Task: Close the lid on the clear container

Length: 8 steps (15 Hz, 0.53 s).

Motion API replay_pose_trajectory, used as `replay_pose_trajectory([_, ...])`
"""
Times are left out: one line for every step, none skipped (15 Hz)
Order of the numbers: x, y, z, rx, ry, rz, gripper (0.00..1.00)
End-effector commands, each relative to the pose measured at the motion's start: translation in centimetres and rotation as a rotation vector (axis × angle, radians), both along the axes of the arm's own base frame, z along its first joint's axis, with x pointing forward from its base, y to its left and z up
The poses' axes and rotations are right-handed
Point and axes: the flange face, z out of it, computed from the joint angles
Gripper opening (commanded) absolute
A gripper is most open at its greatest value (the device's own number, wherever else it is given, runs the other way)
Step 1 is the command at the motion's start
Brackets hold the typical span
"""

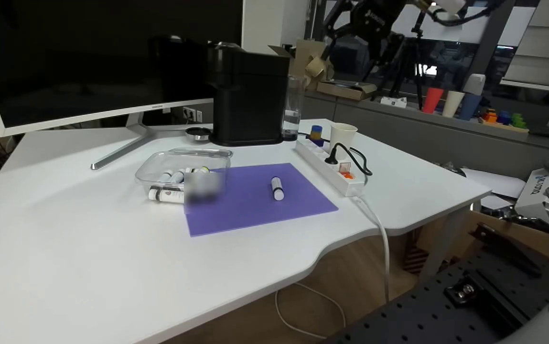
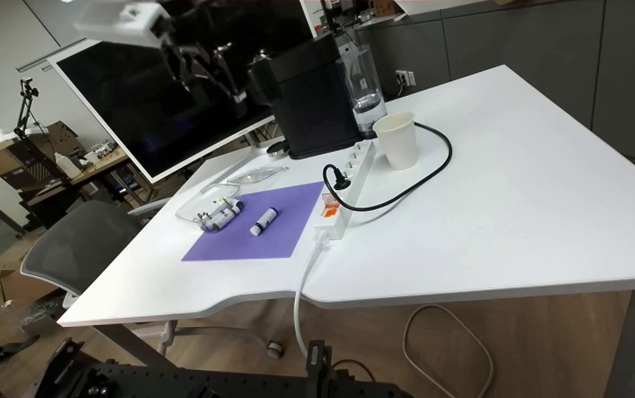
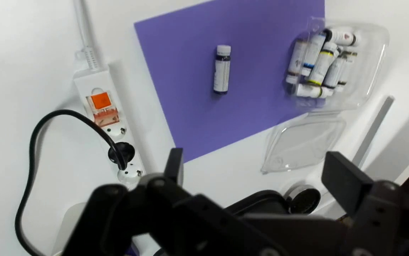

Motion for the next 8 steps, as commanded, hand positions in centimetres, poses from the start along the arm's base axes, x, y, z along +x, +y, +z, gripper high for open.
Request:
replay_pose_trajectory([6.7,0.8,-4.4,0.067,0.04,-0.112,1.0])
replay_pose_trajectory([8.4,1.3,-5.9,0.096,0.06,-0.129,1.0])
replay_pose_trajectory([9.9,2.1,-7.4,0.124,0.081,-0.137,1.0])
replay_pose_trajectory([11.6,2.7,-8.9,0.147,0.1,-0.147,1.0])
replay_pose_trajectory([13.1,3.3,-10.4,0.168,0.121,-0.154,1.0])
replay_pose_trajectory([14.5,3.9,-11.9,0.186,0.145,-0.164,1.0])
replay_pose_trajectory([15.6,4.3,-13.1,0.197,0.167,-0.176,1.0])
replay_pose_trajectory([16.6,4.7,-14.6,0.211,0.189,-0.184,1.0])
